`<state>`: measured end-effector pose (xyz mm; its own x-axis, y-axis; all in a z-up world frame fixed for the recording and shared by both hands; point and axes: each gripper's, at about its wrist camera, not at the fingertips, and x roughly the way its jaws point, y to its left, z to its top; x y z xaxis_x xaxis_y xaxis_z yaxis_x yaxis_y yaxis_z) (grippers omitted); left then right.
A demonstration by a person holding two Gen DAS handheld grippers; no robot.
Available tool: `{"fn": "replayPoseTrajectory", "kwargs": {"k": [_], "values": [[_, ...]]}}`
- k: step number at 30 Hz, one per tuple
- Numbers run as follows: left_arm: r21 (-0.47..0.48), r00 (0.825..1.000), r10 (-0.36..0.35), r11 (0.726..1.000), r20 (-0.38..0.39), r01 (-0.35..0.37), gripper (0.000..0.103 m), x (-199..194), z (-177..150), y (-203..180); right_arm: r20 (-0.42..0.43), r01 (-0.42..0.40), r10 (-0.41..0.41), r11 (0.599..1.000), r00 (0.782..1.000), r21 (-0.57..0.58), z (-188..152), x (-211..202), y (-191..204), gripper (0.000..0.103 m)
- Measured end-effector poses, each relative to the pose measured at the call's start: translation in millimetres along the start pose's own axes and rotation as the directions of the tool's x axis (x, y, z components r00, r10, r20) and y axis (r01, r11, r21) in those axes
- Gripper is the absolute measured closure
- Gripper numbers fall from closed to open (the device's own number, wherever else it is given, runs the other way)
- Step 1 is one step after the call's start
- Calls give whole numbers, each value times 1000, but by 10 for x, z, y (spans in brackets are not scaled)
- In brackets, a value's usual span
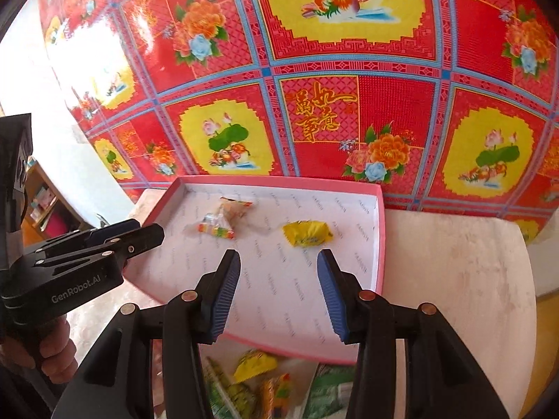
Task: Organize snacks
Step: 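Move the left gripper to the white-pink juice pouch while the right moves to the green snack bag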
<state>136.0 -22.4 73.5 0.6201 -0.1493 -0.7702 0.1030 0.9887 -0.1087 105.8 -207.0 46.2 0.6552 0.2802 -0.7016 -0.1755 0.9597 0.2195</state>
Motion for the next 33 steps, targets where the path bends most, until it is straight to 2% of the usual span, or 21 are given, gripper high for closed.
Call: {"fn": "replayPoseTrajectory", "kwargs": {"k": [17,22,33], "values": [[-41,1000,-24,999,9,24,61,-433,-414,72,9,-20,20,998,1000,54,-296,-467,110,56],[-53,1000,-31,998,6,31,56,-519,-524,66,17,-19,18,998,1000,59,-367,-576,108,56],[-23,999,-35,999,10,36,55,-655,-703,-70,-2,-43,43,996,999,79,-571,-732,92,56]]}}
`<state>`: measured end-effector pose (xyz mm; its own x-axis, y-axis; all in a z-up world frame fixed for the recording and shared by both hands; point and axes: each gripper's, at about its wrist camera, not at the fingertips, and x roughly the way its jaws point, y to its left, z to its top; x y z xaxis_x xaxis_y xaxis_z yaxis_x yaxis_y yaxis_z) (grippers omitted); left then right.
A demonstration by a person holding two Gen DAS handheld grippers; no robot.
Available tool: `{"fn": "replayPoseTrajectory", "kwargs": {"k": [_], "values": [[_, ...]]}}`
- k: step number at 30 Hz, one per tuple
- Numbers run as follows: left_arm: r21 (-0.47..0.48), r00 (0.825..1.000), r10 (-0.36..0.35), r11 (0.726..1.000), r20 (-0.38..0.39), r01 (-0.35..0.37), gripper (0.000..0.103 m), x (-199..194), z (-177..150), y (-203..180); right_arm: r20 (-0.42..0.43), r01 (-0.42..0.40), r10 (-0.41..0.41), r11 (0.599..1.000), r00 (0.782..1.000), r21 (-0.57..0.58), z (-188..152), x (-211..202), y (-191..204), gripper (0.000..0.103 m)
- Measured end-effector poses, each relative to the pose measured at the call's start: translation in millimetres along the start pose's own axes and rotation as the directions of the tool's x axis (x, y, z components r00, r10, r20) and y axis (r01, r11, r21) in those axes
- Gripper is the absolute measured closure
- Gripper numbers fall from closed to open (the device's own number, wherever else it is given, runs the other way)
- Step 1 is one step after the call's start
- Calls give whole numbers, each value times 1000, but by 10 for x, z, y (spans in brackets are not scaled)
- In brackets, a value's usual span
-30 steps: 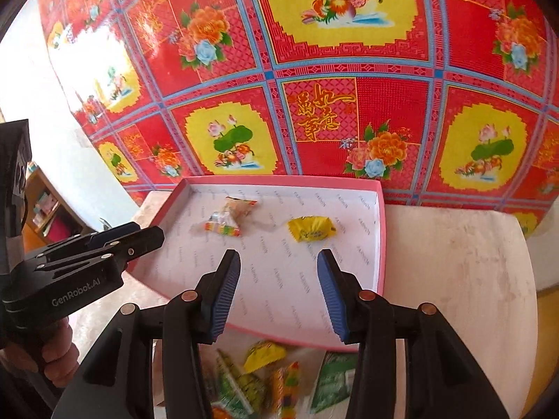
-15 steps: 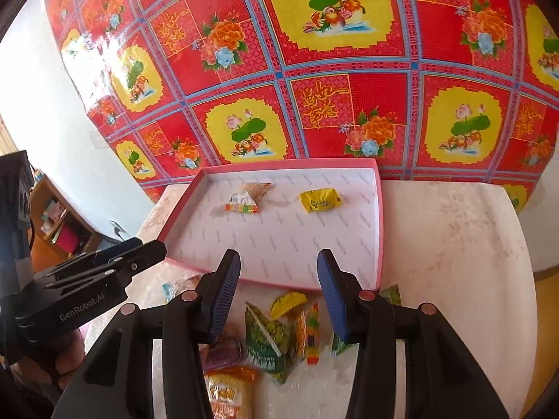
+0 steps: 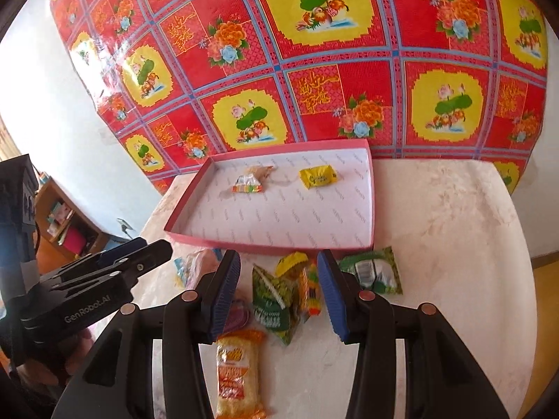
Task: Organize snacks
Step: 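Move the left gripper to the white-pink juice pouch while the right moves to the green snack bag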
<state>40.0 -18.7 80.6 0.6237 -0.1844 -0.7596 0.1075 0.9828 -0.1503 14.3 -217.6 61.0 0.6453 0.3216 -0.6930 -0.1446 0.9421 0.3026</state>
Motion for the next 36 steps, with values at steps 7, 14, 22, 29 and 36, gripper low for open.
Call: {"fn": "replayPoseTrajectory", "kwargs": {"k": [7,14,22,29,36], "values": [[6,1000,-13,1000,-14,13,55,-11,-104,-82,-20,28,-28,1000,999,-1,-139,-47,-57,56],[8,999,-20,1000,-32,21,48,62,-188,-171,-37,37,-36,999,999,30,-264,-80,-212,56],[28,1000,1,1000,-30,0,47,187,-231,-261,-65,58,-55,997,996,50,-330,-20,-355,56],[-4,998,-5,1000,-56,4,47,306,-256,-214,-79,81,-78,996,994,43,-339,65,-443,56],[6,998,-2,1000,-68,2,46,383,-296,-234,-87,78,-74,996,994,48,-357,112,-474,56]]}}
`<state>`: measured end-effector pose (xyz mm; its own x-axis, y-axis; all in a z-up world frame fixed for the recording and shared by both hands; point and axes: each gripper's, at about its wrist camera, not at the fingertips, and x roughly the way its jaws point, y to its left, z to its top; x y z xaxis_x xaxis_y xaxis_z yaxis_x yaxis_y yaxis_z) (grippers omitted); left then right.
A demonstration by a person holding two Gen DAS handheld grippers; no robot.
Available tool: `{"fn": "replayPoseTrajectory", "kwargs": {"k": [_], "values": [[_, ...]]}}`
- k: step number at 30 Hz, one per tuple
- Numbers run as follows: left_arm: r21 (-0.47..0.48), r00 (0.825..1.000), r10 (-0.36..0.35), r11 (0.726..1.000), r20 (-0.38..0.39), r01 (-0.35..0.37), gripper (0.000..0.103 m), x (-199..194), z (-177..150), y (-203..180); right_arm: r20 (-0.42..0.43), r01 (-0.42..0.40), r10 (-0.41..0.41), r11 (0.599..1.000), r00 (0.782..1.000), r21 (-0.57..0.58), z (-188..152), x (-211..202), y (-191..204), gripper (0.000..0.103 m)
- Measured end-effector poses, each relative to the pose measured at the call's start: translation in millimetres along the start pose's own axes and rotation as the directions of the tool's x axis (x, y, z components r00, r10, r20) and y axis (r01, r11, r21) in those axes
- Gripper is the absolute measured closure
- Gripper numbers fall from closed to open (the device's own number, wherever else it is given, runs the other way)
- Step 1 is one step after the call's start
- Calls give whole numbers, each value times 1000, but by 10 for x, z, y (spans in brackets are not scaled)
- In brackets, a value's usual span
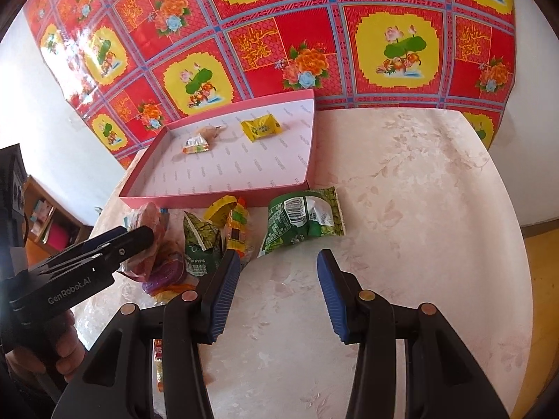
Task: Organize snacks
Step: 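Move the left gripper to the white-pink juice pouch while the right moves to the green snack bag, then grasp the juice pouch with the left gripper while the right gripper grasps and lifts the green bag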
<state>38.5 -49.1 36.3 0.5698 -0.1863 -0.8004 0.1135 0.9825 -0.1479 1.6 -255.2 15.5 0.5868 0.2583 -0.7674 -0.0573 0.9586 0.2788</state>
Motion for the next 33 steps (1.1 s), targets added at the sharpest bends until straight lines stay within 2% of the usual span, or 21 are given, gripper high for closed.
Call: {"fn": "replayPoseTrajectory", "kwargs": {"k": [7,9,12,18,23,26,33], "values": [[16,999,31,999,20,-31,37,29,-38,-43,-2,12,-12,1000,1000,-4,-3,28,-9,56],[11,1000,31,999,-2,-31,35,82,-62,-43,-1,17,-17,1000,1000,-3,-3,36,-14,55],[19,999,40,999,10,-40,34,84,-67,-53,-3,16,-16,1000,1000,-5,-13,46,-8,50],[22,997,65,998,30,-66,30,134,-57,-66,-4,12,-12,1000,1000,-20,-19,70,24,49],[43,993,105,993,50,-107,30,197,-71,-126,-4,25,-25,999,1000,-30,-7,119,16,48],[57,992,116,991,58,-120,30,210,-78,-145,2,33,-32,999,999,-29,21,136,-1,41],[74,991,112,990,71,-117,33,212,-98,-147,7,37,-37,999,999,-30,44,168,-53,38]]}}
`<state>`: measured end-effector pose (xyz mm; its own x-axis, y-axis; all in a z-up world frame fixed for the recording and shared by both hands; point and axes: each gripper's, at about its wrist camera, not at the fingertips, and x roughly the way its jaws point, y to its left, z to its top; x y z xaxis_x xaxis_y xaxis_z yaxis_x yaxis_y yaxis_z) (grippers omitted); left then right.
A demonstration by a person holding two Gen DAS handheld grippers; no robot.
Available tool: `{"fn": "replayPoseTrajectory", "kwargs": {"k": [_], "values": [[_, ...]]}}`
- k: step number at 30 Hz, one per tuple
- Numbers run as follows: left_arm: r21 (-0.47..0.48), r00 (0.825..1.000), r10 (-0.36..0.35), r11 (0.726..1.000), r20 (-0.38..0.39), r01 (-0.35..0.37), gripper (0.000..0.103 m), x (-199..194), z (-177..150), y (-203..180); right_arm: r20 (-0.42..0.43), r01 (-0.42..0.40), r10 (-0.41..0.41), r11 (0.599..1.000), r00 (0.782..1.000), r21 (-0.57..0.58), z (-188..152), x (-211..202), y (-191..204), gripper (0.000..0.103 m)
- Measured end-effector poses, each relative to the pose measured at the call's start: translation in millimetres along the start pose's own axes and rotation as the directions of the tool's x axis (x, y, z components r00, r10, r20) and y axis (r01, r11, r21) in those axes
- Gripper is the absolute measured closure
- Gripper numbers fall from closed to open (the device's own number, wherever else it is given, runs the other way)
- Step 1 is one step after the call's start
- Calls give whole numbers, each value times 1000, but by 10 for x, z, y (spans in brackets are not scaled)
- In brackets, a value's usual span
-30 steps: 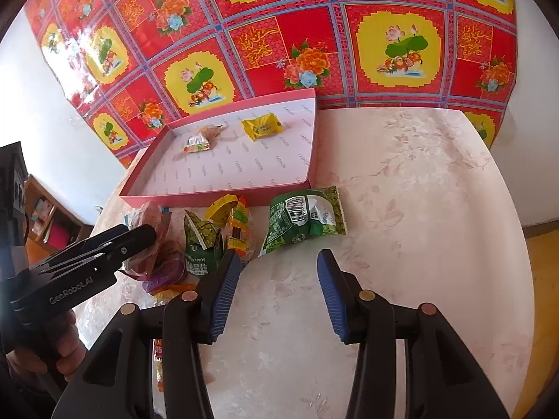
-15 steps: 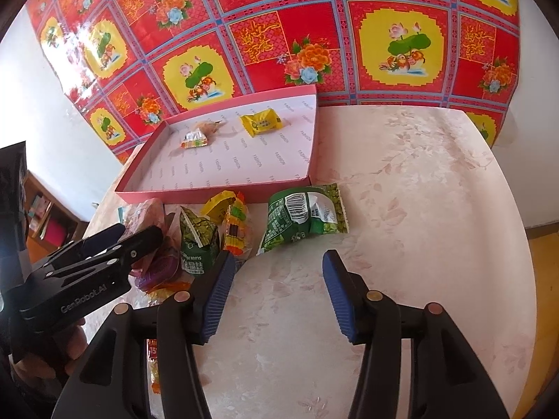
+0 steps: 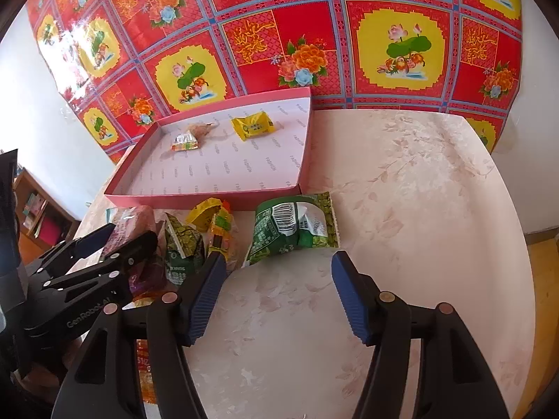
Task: Organize snacks
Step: 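Grasp the juice pouch with the left gripper while the right gripper grasps and lifts the green bag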
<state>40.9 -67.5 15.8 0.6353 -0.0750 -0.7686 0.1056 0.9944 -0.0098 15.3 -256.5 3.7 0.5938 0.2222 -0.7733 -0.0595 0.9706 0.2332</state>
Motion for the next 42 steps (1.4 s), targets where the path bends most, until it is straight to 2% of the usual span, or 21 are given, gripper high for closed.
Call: {"fn": "replayPoseTrajectory", "kwargs": {"k": [3,7,15,21,30,38,40,42], "values": [[20,1000,-1,1000,10,0,33,12,-12,-19,3,12,-12,1000,1000,0,8,19,-24,38],[34,1000,4,999,21,-4,33,32,-21,-50,3,40,-40,999,999,-2,51,74,-57,29],[-23,999,-15,1000,43,16,30,64,-18,24,-19,63,-64,997,998,-39,158,270,-14,29],[-8,1000,-13,1000,26,13,30,74,-16,57,-47,82,-85,995,995,-63,163,398,-15,29],[2,1000,7,1000,23,-7,30,61,18,35,-33,86,-88,994,996,-69,177,402,-3,29],[-26,999,-32,999,37,33,31,-102,37,151,-32,114,-117,990,993,-77,168,378,3,37],[-40,998,-41,998,46,43,31,-159,48,187,-33,131,-133,989,991,-70,170,364,-13,47],[-48,997,-50,997,60,53,31,-226,50,222,-33,122,-124,991,992,-54,168,347,-43,50]]}}
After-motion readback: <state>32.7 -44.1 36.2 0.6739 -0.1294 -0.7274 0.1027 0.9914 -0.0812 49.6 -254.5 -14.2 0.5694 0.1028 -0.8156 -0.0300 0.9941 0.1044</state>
